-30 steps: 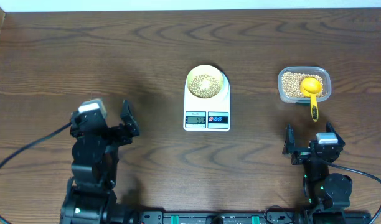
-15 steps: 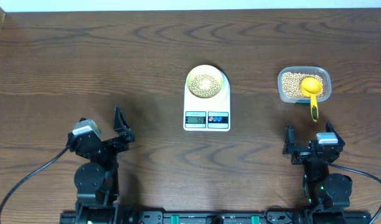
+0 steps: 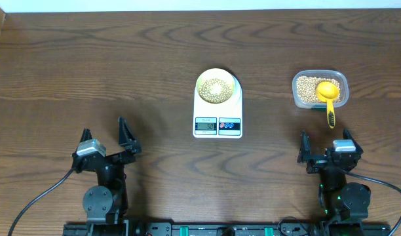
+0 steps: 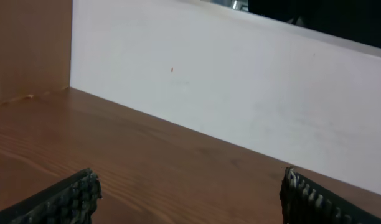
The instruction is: Scoop item into bowl and weigh 50g on scale
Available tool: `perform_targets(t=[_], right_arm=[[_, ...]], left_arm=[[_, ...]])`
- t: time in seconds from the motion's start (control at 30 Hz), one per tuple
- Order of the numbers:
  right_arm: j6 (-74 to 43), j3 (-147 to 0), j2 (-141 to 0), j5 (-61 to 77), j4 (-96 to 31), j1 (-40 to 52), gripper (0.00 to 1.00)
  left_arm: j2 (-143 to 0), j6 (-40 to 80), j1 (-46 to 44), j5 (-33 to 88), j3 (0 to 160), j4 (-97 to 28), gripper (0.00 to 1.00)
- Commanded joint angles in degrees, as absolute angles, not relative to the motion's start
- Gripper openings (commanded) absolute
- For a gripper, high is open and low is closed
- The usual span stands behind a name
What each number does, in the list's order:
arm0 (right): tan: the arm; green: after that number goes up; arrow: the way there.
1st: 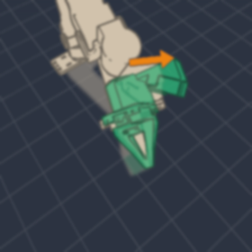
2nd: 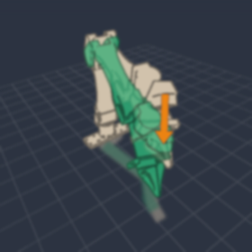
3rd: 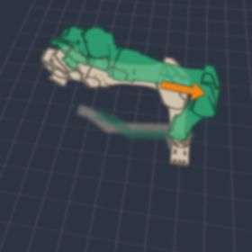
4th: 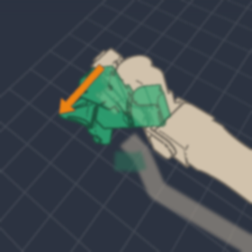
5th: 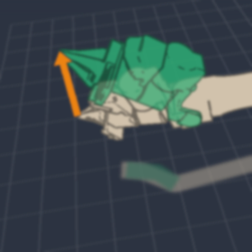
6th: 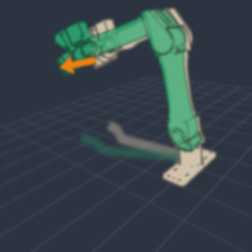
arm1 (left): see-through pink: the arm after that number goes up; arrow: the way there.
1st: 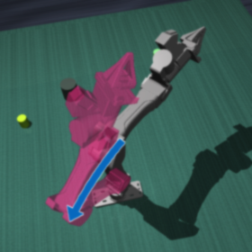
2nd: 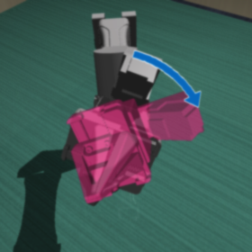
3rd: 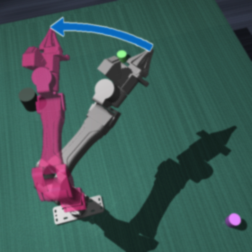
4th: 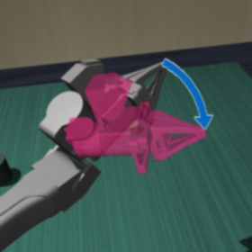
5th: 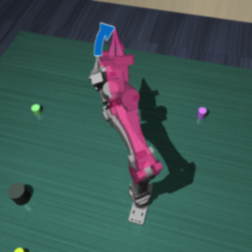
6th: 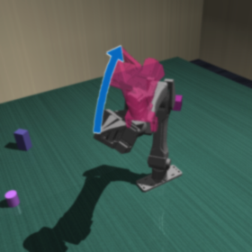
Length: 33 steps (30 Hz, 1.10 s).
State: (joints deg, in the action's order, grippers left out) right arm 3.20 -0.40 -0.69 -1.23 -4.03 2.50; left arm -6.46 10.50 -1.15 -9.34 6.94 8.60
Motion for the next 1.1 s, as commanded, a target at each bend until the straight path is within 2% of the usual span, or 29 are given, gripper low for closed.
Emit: perform_targets(t=[0.0, 0.33, 0.53, 0.8, 1.07], right_arm=[[3.7, -0.3, -0.3, -1.3, -4.3, 3.4, 0.99], [3.7, -0.3, -0.3, -1.3, -4.3, 3.4, 0.99], [3.7, -0.3, -0.3, -1.3, -4.3, 3.4, 0.99], [3.7, -0.3, -0.3, -1.3, -4.3, 3.4, 0.99], [3.7, -0.3, -0.3, -1.3, -4.3, 3.4, 0.99]], left_arm=[[-4.5, 10.2, -0.7, -9.0, 6.5, 9.1, 0.94], [0.0, 10.2, -0.6, -9.0, 3.8, 9.8, 0.94], [-0.1, 10.2, -0.5, -9.0, 0.4, 15.4, 0.94], [-0.1, 2.2, 0.5, 0.7, 0.2, 10.2, 0.94], [-0.1, 2.4, 0.5, 0.4, 0.2, 0.3, 0.94]])
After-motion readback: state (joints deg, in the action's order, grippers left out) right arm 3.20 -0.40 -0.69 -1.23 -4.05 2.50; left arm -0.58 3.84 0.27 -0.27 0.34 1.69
